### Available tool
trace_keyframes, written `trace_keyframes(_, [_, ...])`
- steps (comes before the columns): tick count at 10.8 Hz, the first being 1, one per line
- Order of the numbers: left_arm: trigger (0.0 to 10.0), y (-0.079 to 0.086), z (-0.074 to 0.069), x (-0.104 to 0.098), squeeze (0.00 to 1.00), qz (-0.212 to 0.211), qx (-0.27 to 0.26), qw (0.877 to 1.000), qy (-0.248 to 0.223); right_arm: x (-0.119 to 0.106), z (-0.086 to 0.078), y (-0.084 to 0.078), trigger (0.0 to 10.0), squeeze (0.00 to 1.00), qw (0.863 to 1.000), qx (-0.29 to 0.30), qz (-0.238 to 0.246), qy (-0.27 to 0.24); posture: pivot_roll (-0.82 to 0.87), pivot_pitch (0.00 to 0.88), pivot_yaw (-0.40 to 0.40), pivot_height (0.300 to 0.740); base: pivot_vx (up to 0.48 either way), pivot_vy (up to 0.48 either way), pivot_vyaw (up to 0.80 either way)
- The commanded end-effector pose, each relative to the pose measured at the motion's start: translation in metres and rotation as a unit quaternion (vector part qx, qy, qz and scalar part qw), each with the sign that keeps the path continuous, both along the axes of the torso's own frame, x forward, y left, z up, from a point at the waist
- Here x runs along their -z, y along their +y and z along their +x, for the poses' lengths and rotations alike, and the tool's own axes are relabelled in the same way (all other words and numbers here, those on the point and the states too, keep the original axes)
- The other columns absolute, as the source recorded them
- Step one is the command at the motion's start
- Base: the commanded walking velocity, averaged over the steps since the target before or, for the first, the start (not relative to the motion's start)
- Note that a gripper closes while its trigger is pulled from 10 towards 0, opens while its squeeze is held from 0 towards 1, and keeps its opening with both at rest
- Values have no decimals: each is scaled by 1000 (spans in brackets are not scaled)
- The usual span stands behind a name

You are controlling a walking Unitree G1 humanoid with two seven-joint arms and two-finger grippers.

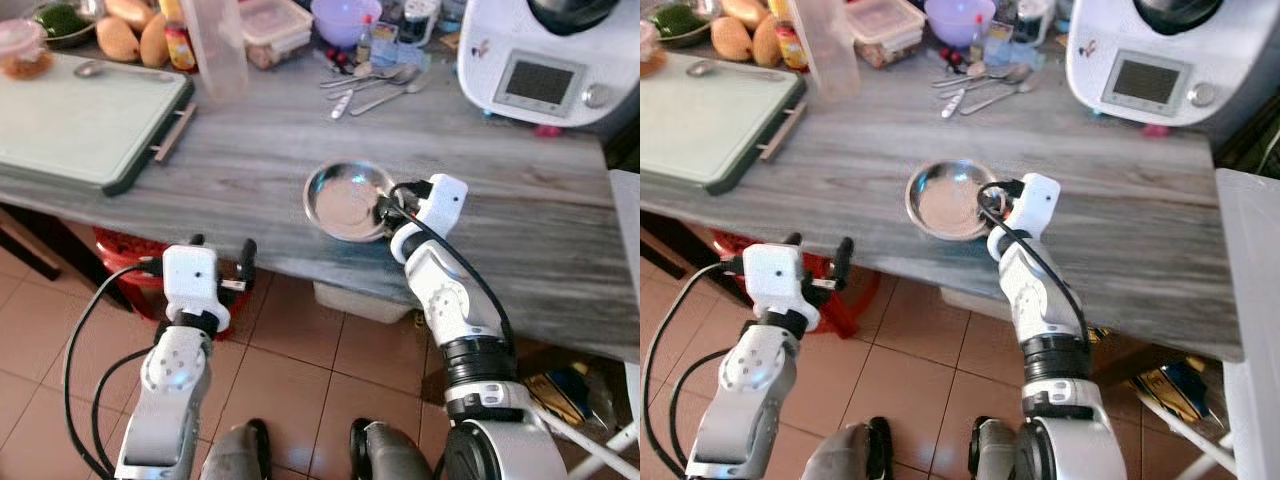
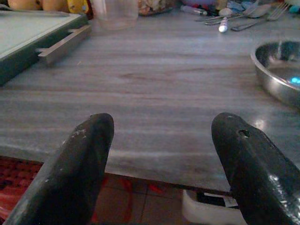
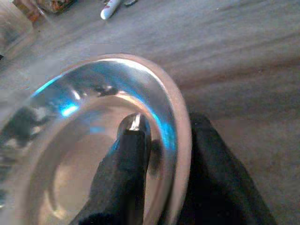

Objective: Setting the table

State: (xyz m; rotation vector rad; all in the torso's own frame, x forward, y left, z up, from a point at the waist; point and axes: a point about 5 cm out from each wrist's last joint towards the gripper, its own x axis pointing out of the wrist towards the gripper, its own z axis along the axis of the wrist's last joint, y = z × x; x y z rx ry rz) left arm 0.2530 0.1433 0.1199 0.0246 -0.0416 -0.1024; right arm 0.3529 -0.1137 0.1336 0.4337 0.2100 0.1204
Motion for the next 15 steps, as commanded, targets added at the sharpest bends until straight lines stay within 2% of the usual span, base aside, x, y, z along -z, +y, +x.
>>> trace_keyframes(1, [10000,0,-2,1,0,3,-1,1000,3,23,-8,1,10000,1000,999,-5,2,52,8,195,-14,740,0,0,0])
trace_keyframes(5, [10000,-3,0,0,0,-2,1,1000,0,11,-9,-4,10000,1000,1000,-11,-9,15,-5,190,-17,740,0,0,0])
trace_keyframes(9, [10000,-4,2,0,0,-5,0,1000,-1,6,-15,-2,10000,1000,999,-27,-18,0,-9,185,-20,740,0,0,0])
trace_keyframes(12, [10000,-7,1,0,0,-7,5,1000,-2,-9,-22,-10,10000,1000,996,-18,-62,-65,-12,183,-20,740,0,0,0])
trace_keyframes(15, [10000,-6,3,-1,0,-8,7,1000,-4,-12,-30,-10,10000,1000,993,-20,-78,-85,-16,184,-16,740,0,0,0])
